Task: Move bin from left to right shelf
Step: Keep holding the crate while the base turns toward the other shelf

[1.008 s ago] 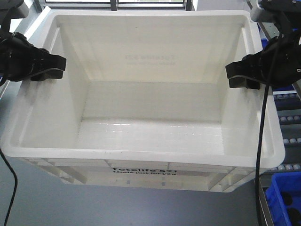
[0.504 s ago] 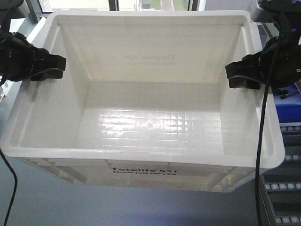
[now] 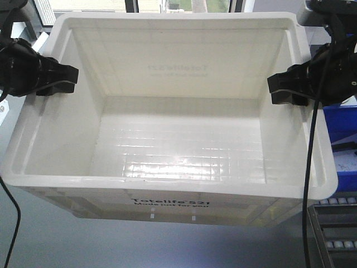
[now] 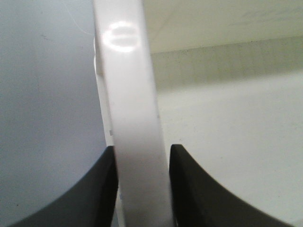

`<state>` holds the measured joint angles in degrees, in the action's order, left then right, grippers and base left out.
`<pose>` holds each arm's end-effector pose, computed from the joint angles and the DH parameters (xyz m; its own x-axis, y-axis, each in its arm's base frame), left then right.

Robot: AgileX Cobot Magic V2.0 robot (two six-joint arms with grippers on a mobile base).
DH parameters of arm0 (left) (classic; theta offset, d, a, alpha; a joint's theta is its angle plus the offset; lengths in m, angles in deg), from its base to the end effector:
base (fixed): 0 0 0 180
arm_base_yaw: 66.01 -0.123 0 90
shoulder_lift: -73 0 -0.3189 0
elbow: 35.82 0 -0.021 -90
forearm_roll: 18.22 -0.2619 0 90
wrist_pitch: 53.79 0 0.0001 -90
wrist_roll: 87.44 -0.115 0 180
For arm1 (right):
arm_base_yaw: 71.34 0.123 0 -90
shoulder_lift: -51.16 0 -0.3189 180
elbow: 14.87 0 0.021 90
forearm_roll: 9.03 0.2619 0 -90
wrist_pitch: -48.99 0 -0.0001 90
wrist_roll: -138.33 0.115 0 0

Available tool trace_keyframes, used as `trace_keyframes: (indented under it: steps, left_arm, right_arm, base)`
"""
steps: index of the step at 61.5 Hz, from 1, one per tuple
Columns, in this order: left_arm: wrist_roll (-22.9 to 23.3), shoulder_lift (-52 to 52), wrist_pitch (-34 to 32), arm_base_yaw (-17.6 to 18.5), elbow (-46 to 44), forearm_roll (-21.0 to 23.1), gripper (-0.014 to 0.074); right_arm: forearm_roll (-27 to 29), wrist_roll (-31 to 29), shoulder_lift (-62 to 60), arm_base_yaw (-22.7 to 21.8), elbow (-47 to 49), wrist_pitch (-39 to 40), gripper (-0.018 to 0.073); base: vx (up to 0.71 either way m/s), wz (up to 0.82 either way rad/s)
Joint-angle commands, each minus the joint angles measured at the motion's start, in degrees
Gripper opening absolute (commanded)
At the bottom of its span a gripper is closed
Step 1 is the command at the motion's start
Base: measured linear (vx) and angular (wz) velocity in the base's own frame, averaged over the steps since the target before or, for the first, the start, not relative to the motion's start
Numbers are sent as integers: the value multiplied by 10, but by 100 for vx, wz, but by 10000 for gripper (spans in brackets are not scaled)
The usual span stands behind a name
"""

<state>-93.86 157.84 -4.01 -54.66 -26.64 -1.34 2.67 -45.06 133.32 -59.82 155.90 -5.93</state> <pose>0.2912 -0.0845 0.3541 -0.8022 0.0801 -0.5917 0.2597 0.9391 -0.2249 0.2731 0.0751 0.3598 -0.8255 -0.1086 -0.5538 -0.2400 0.9557 0.1703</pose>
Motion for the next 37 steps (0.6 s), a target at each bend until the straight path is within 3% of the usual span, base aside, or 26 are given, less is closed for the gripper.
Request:
trace_keyframes:
  steps: [1, 22, 37]
  left_arm:
    - [-14, -28, -48, 3, -26, 12, -1]
    - [-14, -28, -48, 3, -26, 12, -1]
    - [-14, -28, -48, 3, -26, 12, -1]
  right_arm:
    - [-10, -10, -23, -3, 21, 45, -4]
    - [-10, -10, -23, -3, 21, 45, -4]
    - [-10, -10, -23, -3, 21, 45, -4]
  base:
    - [47, -2]
    - [45, 6]
    - [42, 33]
